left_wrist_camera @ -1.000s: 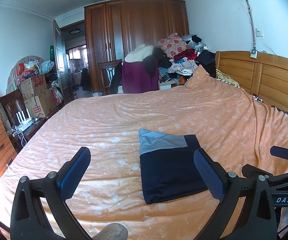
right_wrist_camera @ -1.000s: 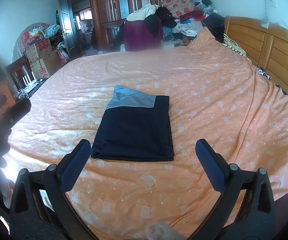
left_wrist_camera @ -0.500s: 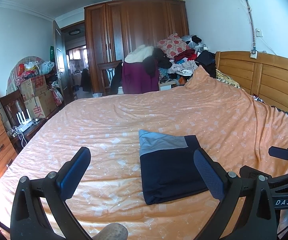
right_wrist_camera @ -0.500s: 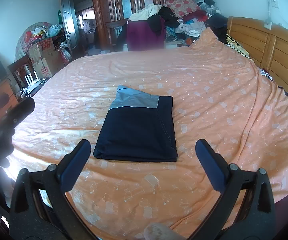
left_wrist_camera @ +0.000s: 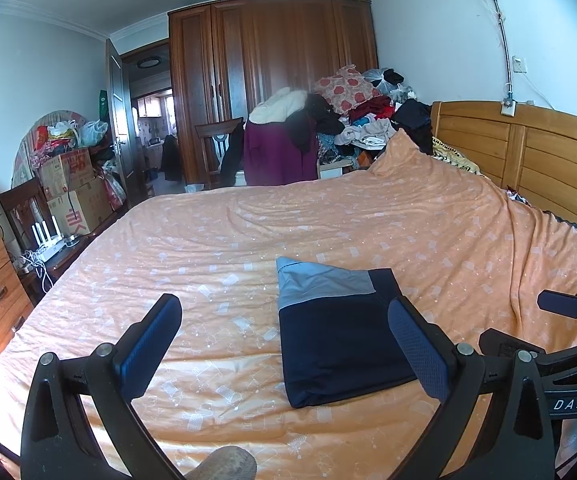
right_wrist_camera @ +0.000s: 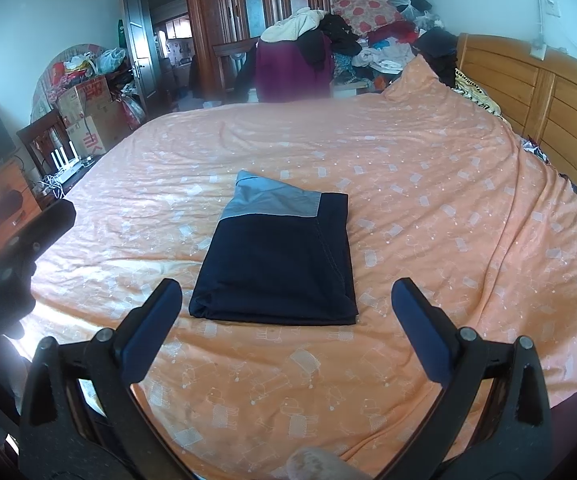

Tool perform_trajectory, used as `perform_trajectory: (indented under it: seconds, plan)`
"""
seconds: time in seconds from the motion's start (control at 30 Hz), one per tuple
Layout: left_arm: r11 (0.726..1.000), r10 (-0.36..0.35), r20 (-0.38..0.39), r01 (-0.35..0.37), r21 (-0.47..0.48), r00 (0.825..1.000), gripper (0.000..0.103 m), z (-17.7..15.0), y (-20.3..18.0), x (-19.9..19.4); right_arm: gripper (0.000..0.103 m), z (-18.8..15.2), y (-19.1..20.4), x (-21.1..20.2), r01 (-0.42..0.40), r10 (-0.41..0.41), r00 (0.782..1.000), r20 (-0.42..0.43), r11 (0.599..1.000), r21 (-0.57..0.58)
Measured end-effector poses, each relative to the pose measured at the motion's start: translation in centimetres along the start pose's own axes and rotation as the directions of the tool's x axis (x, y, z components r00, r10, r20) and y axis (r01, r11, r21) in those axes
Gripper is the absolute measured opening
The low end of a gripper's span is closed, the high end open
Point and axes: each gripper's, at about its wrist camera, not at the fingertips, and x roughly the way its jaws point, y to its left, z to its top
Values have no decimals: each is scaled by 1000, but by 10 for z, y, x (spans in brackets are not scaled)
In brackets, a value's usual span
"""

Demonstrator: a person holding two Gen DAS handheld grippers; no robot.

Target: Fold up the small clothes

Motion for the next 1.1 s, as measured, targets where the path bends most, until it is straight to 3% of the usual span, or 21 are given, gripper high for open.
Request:
perform_trajectory:
  seconds: [0.67,1.1]
  plan:
    - [1000,-8,-19,7,-7,1000,103,-5,6,3,103,-1,0,8,-6,6,999,-35,1000,4]
    - [1000,-10,-26,9,-19,1000,103,-6,10,4,103,-1,3,9,39,-39,999,-33,999,-9]
